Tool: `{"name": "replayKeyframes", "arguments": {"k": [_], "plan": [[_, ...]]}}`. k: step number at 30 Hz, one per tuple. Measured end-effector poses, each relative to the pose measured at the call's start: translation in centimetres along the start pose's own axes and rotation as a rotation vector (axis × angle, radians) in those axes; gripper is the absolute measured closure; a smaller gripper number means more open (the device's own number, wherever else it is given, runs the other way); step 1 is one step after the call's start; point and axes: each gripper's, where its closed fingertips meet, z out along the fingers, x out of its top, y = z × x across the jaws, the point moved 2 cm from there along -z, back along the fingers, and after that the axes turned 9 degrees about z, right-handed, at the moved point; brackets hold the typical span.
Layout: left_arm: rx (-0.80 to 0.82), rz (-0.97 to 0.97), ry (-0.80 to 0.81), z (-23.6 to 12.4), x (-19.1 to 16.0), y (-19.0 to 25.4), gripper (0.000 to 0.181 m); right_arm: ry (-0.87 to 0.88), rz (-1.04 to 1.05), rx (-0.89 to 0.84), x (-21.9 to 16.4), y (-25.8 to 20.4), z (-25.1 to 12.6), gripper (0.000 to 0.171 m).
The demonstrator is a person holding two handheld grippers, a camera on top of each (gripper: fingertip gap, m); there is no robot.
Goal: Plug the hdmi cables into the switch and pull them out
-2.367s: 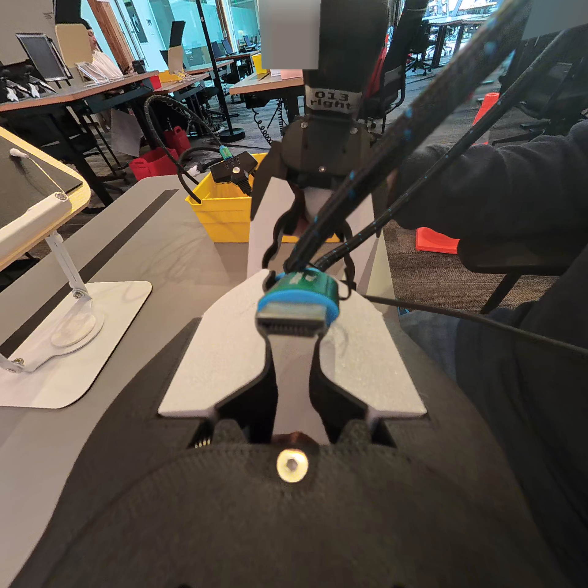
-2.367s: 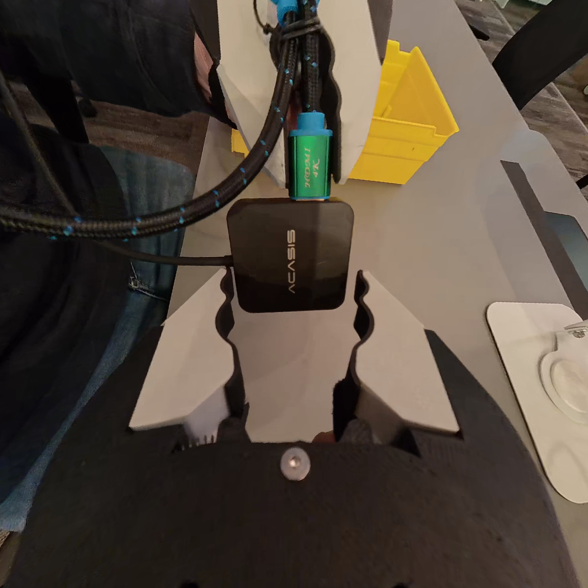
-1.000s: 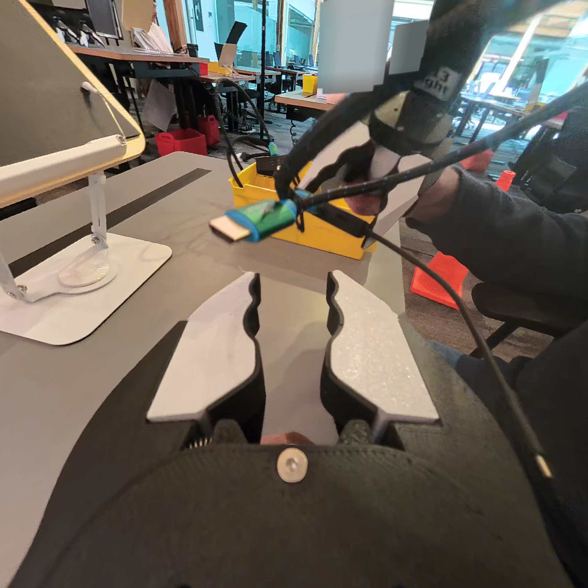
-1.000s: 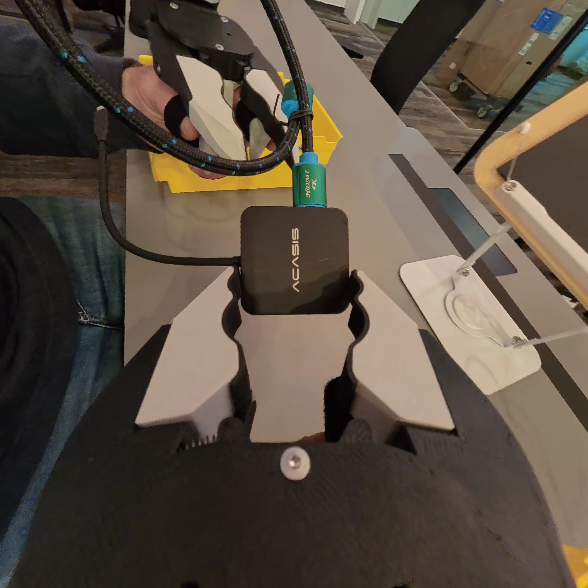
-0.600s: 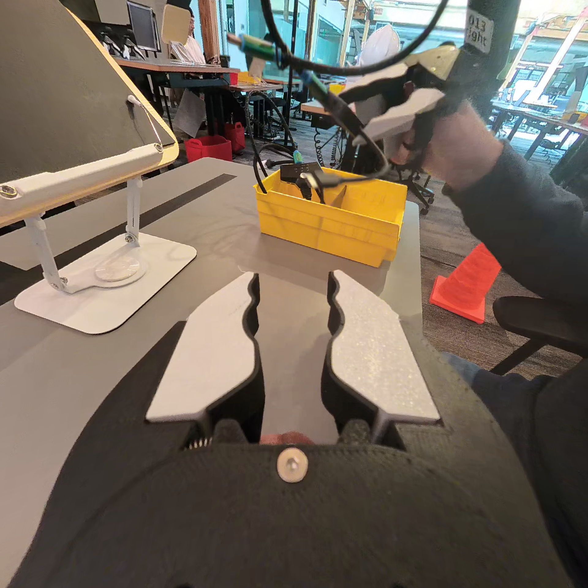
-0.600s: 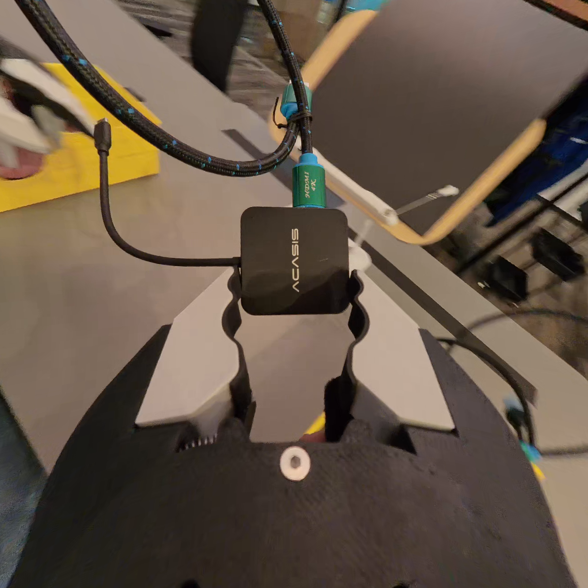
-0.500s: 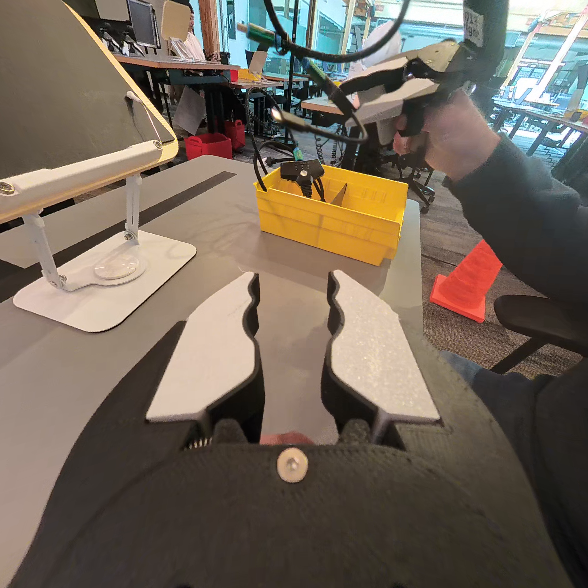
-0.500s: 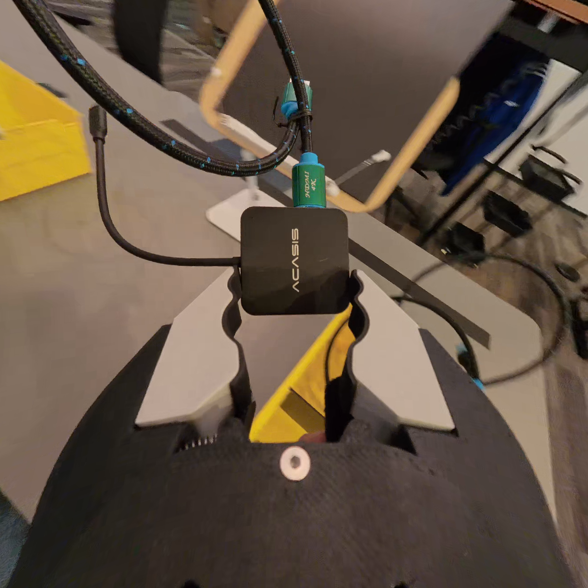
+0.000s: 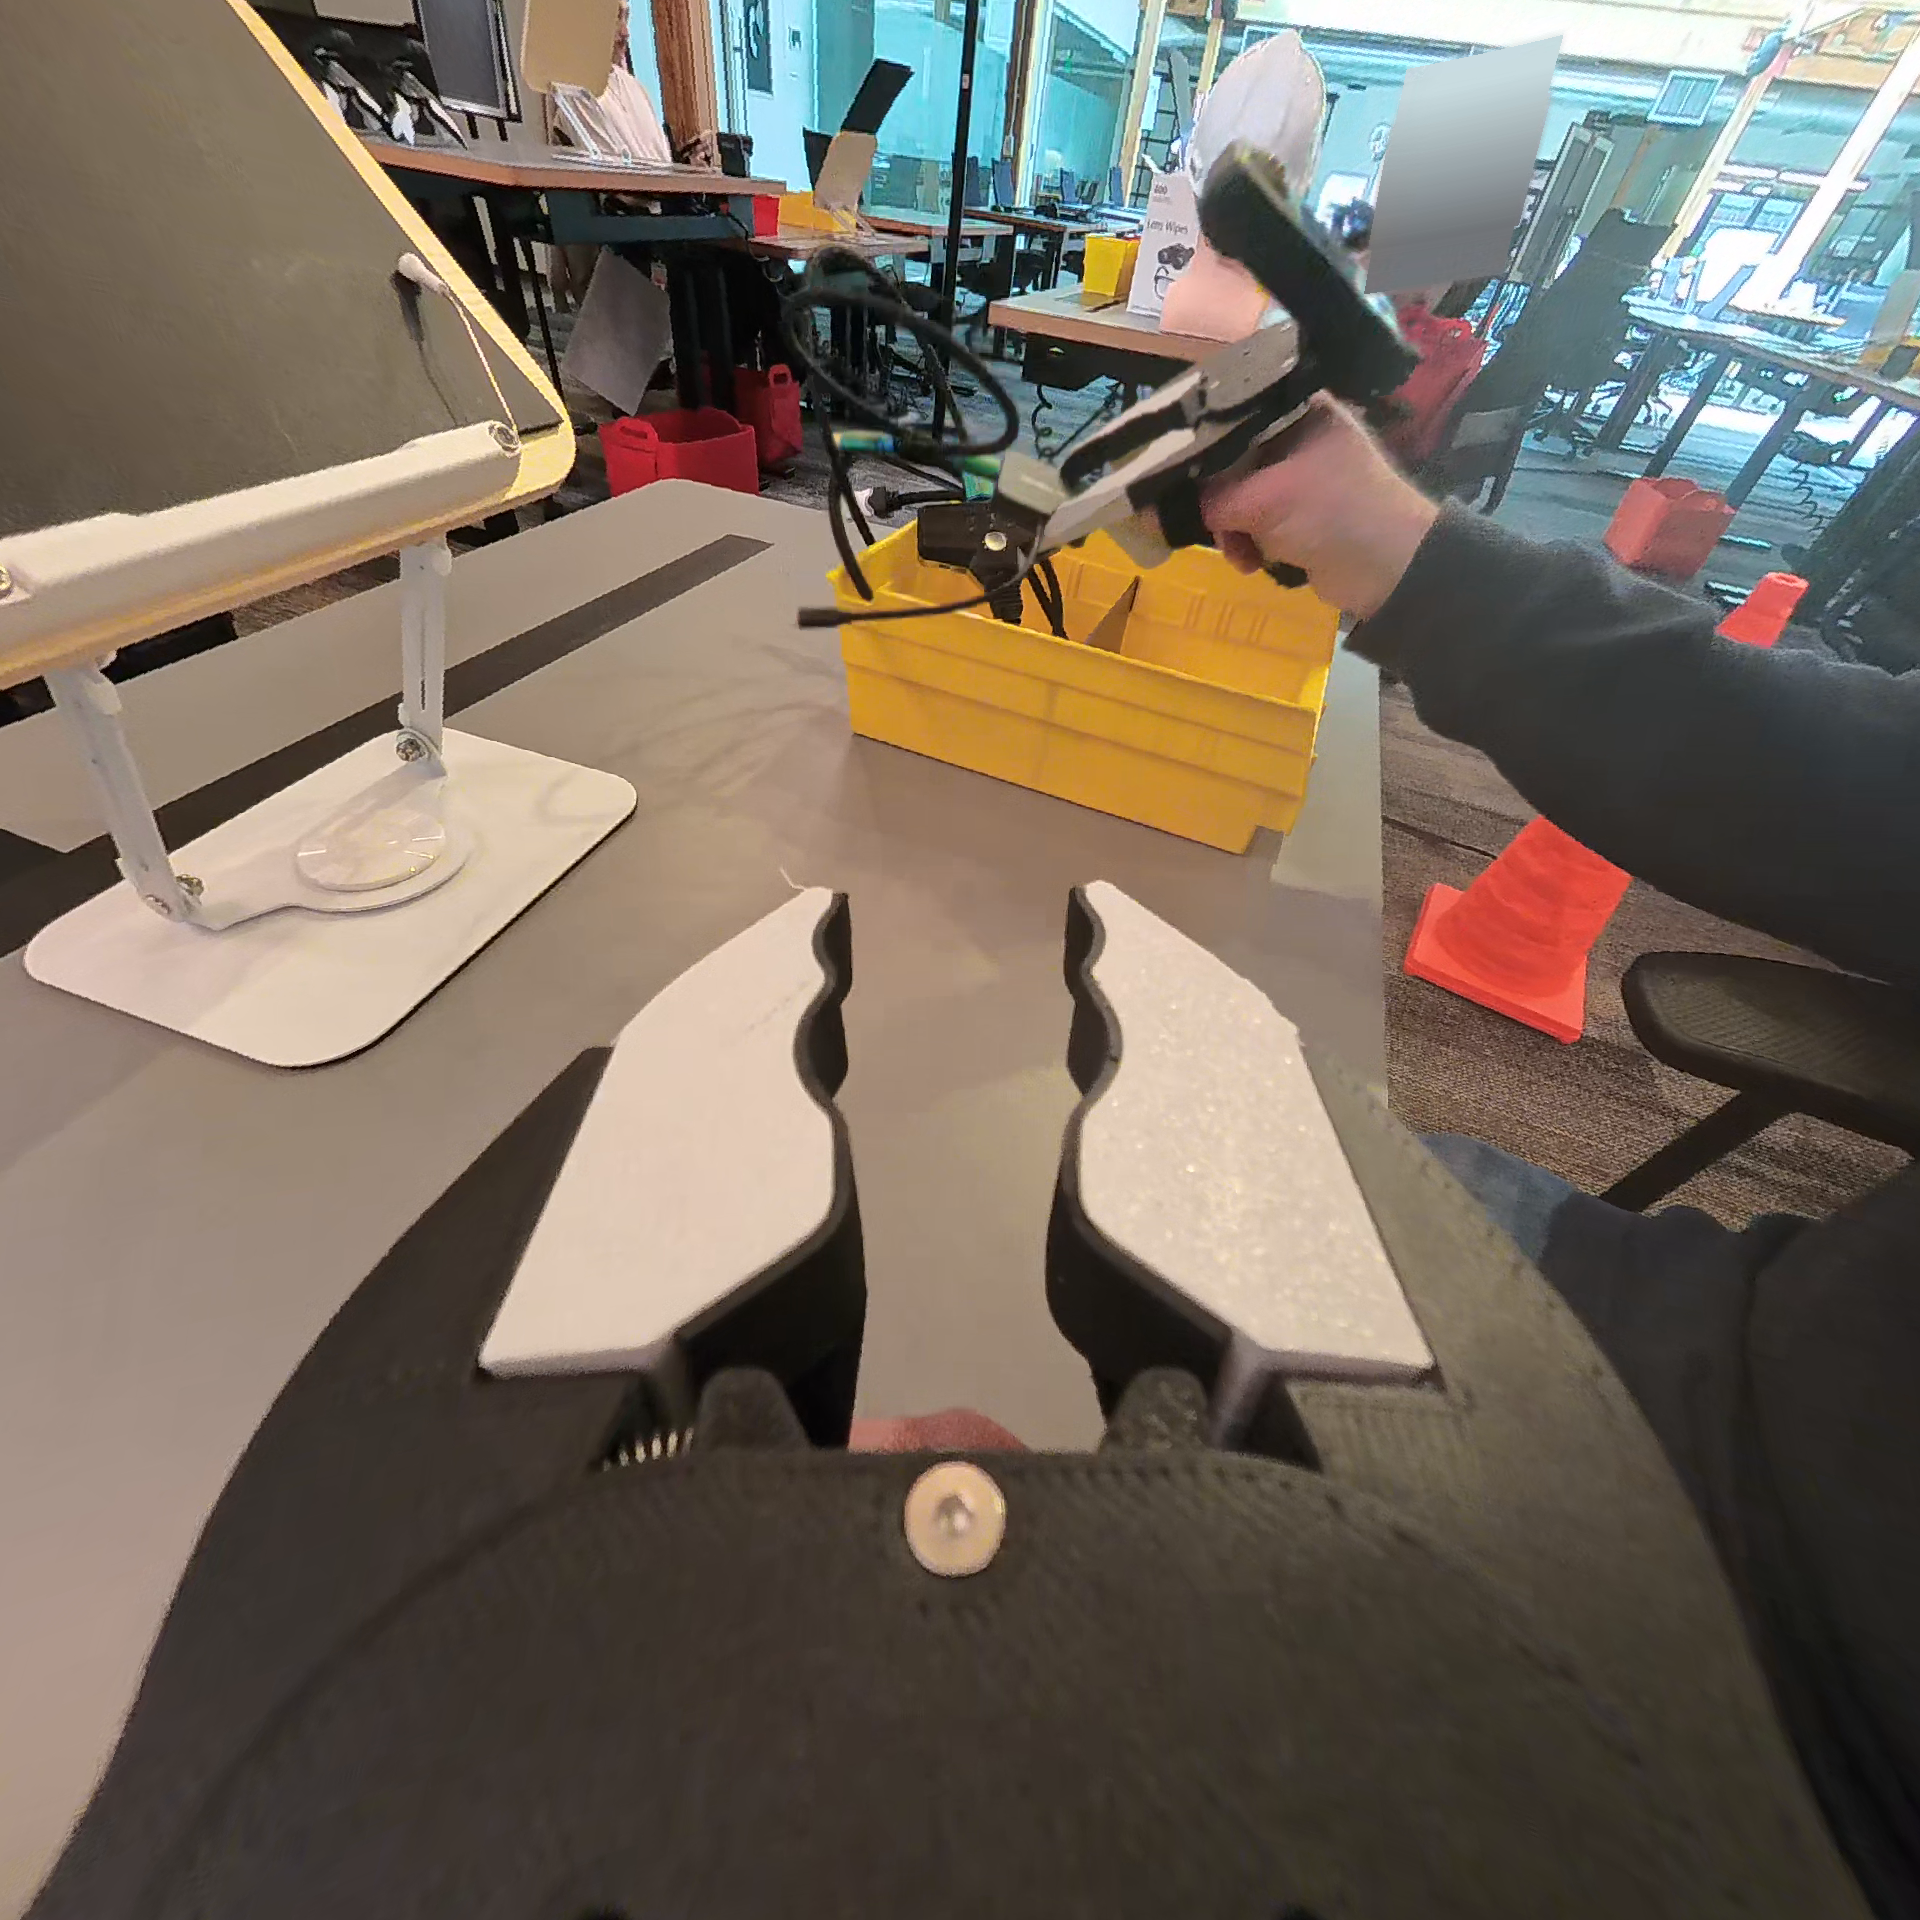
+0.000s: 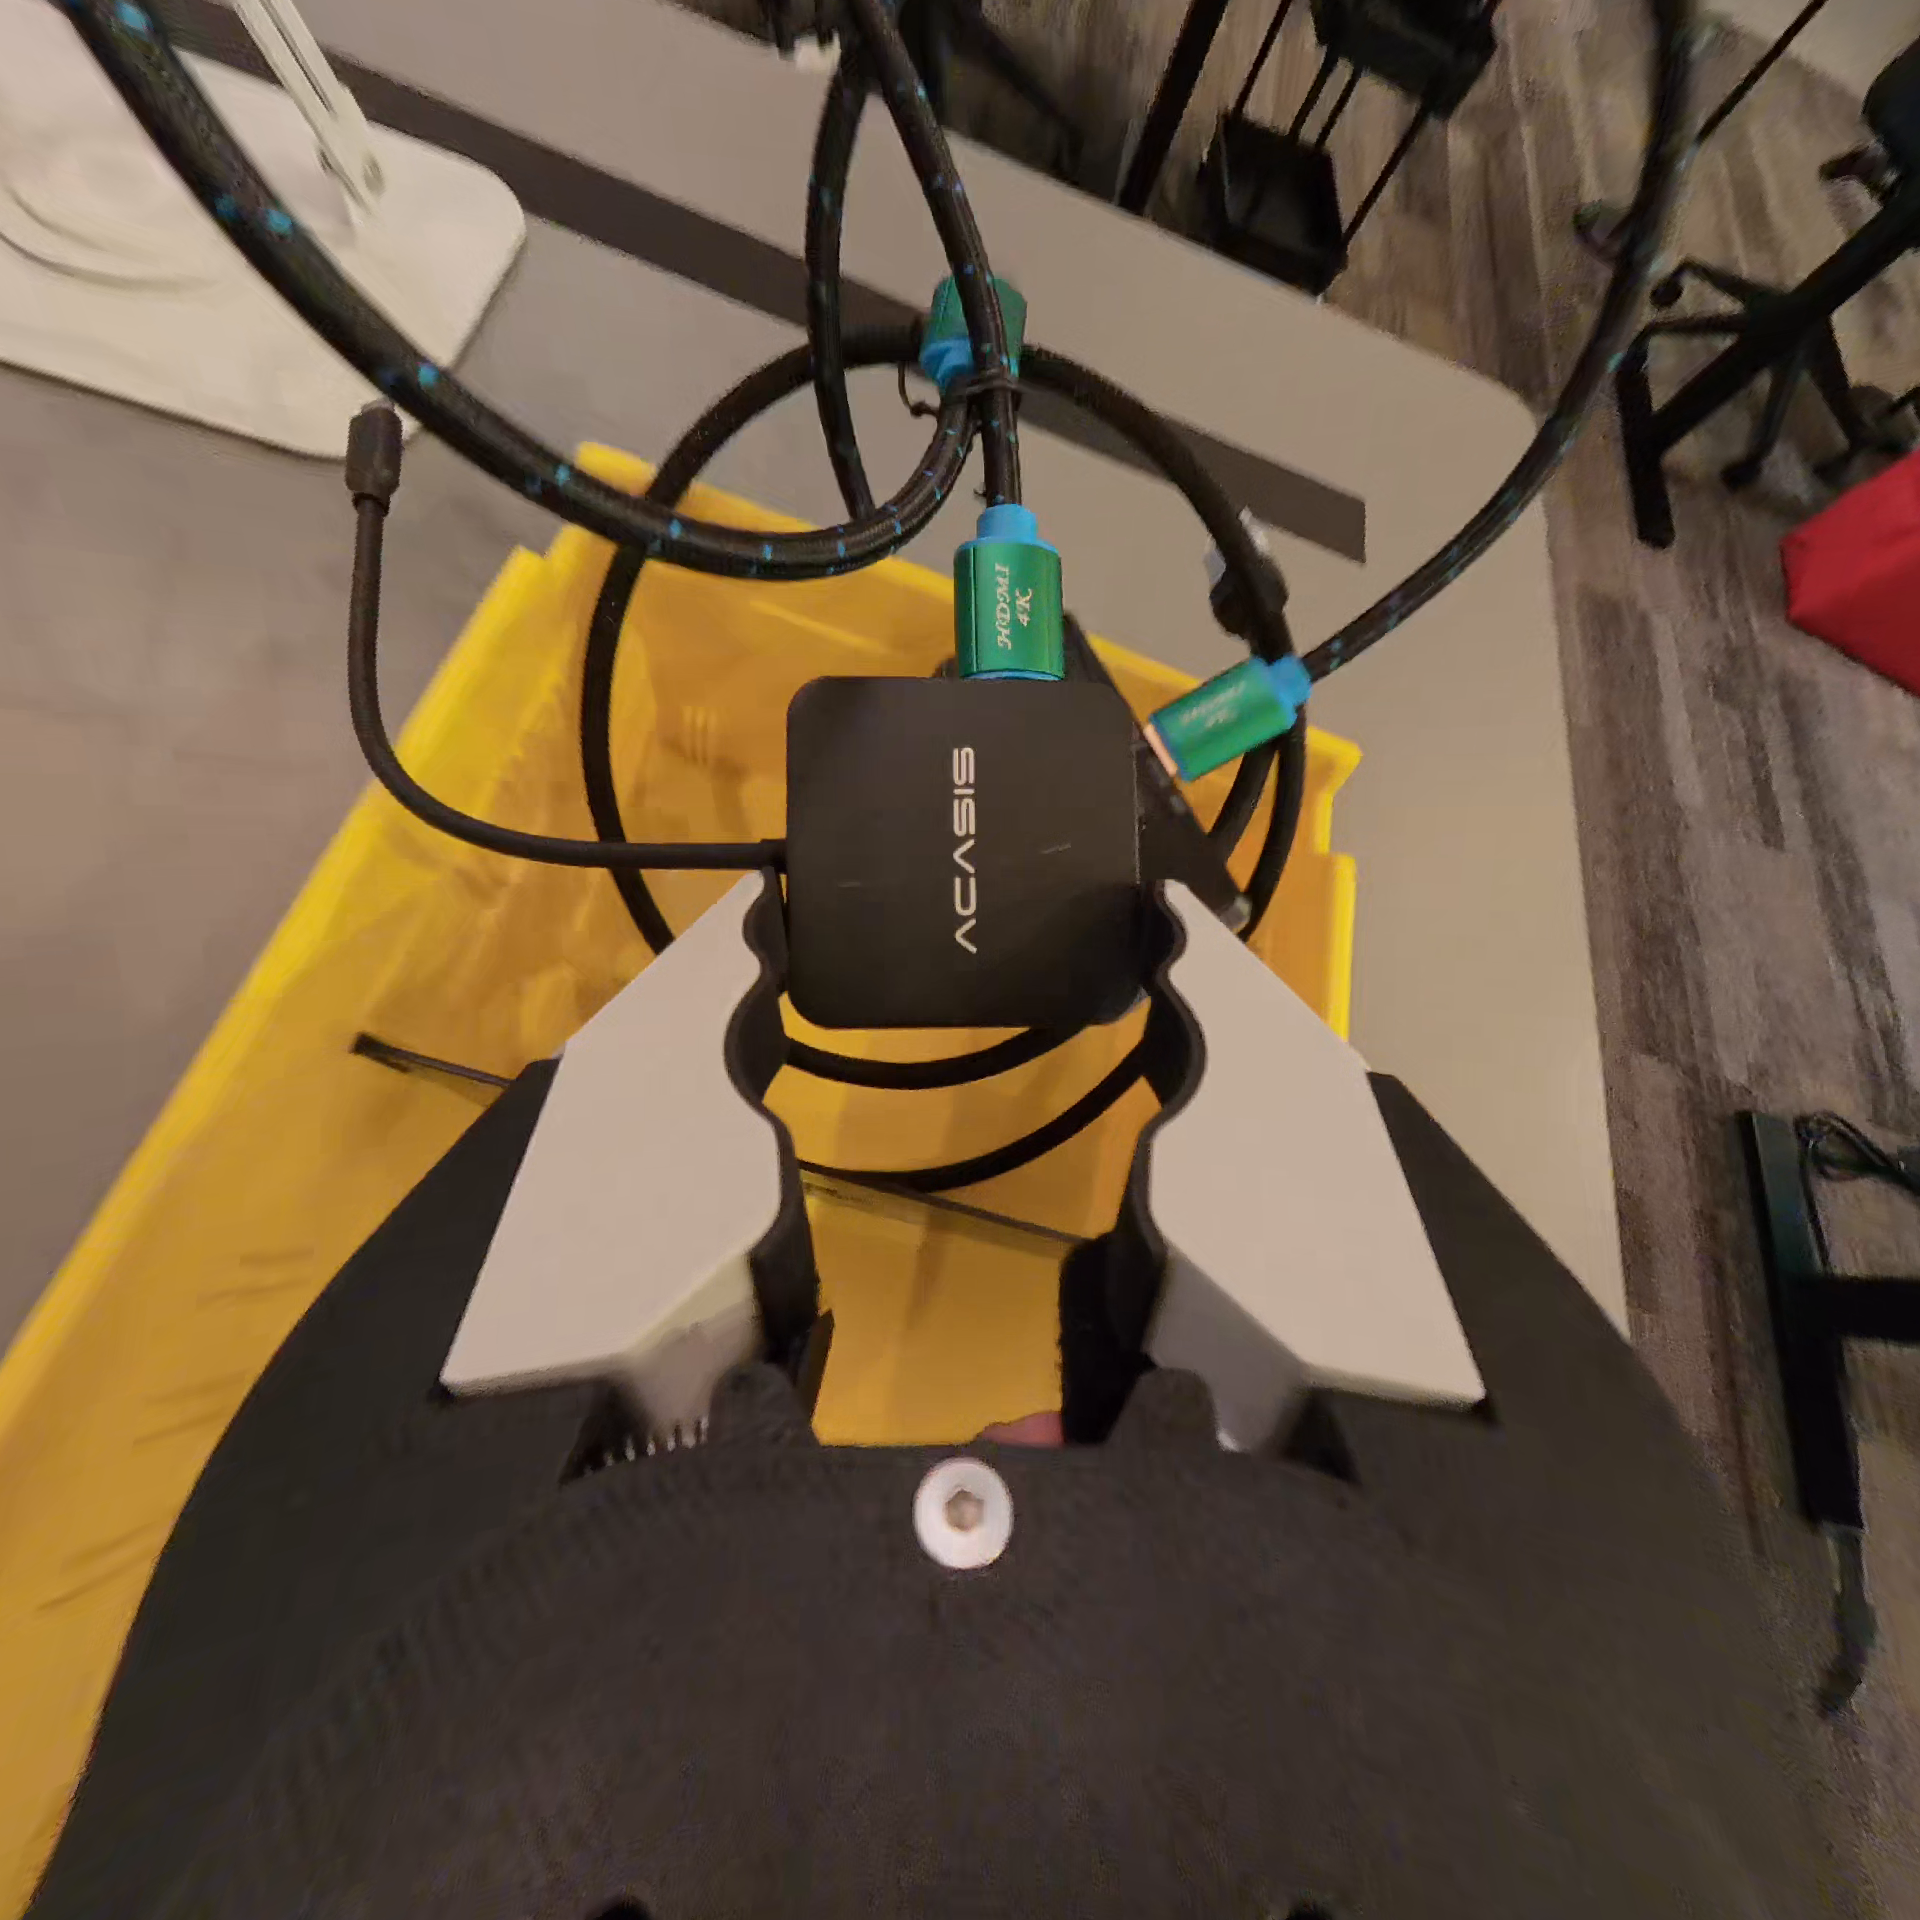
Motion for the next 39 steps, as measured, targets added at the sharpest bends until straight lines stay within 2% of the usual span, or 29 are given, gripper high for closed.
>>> {"name": "replayKeyframes", "arguments": {"k": [7,16,20,29,34,39], "plan": [[-0.002,0.006,-0.009,0.1,-0.2,0.2,0.142,-0.183,-0.026,-0.034,-3.1,0.8,3.0,0.104],[-0.005,0.021,-0.019,0.1,0.0,0.5,0.142,-0.58,-0.22,-0.005,-5.6,0.3,2.6,0.098],[0.003,0.036,-0.019,-0.2,0.3,0.4,0.142,-0.565,-0.184,0.067,-5.1,-0.7,1.3,0.109],[0.062,0.118,-0.049,-1.6,1.6,-0.3,0.141,-0.399,-0.18,0.091,-3.0,-1.6,-2.9,0.102],[0.199,0.192,-0.085,-5.3,4.0,-2.2,0.138,-0.283,-0.168,0.059,-2.3,-0.3,-5.5,0.095],[0.362,0.163,-0.148,-10.9,5.2,-4.6,0.123,-0.232,-0.115,0.018,-3.4,2.5,-7.0,0.082]]}}
